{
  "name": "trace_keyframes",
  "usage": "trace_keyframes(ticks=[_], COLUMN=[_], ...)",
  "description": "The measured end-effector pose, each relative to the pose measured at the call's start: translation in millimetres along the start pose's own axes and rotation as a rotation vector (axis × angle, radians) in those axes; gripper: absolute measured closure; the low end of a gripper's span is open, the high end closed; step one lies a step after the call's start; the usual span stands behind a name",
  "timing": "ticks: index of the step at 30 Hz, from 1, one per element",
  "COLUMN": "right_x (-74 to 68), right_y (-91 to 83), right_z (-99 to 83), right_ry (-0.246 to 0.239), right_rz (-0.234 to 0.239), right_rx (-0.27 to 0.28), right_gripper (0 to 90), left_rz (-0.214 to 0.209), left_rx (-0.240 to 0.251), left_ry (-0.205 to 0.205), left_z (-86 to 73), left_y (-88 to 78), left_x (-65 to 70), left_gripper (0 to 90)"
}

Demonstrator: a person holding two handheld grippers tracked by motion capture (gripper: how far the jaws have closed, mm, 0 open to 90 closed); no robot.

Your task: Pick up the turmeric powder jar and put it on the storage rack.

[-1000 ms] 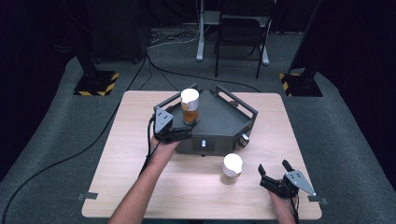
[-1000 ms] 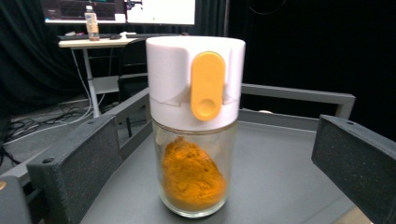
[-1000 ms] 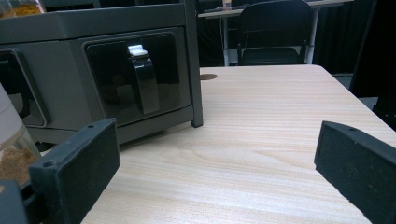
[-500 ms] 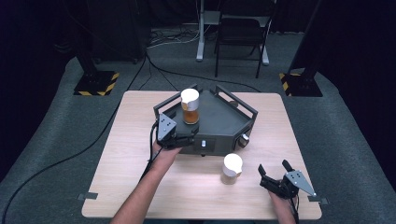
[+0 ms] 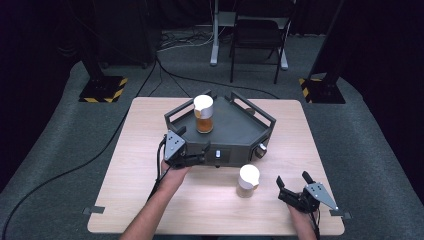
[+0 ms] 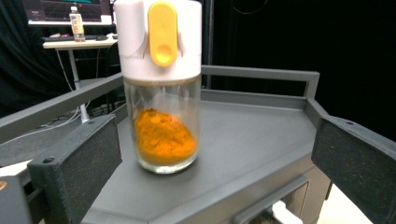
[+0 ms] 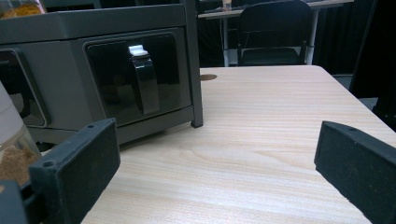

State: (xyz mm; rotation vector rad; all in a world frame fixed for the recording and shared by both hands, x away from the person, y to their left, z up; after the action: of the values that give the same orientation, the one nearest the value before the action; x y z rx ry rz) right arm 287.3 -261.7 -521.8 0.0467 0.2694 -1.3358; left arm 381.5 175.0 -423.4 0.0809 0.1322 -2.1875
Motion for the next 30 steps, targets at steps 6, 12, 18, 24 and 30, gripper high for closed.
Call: trace_keyframes(ticks=[6,12,18,24,30], right_x=[0.0,0.1,0.0,-0.1,-0.2], right_y=[0.0,0.0,0.0,0.1,0.1], right_z=[0.0,0.0,0.0,0.0,0.0], right_ry=[-0.002,-0.003,-0.003,-0.005,-0.005], right_rz=[0.0,0.002,0.001,0.001,0.001], right_rx=[0.0,0.0,0.0,-0.001,-0.001], right_gripper=[0.0,0.0,0.0,0.0,0.0], left_rz=[0.001,-0.002,-0.002,-0.008,-0.013], left_rx=[-0.008,-0.001,-0.01,-0.01,-0.019], left_ry=[0.003,-0.002,0.0,-0.004,-0.01], left_z=[-7.5,-16.5,-24.1,-31.0,-39.7], left_y=[-6.4,-14.9,-21.5,-25.8,-28.5], left_x=[0.0,2.5,2.4,3.9,6.8], left_gripper=[1.2,1.2,1.2,1.2,1.1])
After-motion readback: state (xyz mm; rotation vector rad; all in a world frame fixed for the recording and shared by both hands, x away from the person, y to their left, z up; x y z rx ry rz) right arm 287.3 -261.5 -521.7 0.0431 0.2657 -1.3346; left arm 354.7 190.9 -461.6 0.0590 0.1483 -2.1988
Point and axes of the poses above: each handheld gripper's, and its own axes: y roughly forward along the jaws, z roughly out of its top, x roughly to its right, the point moved 10 cm from there along y, roughly forward along the jaws, and after that the axes turned 7 degrees about y, right-handed, at the moved point
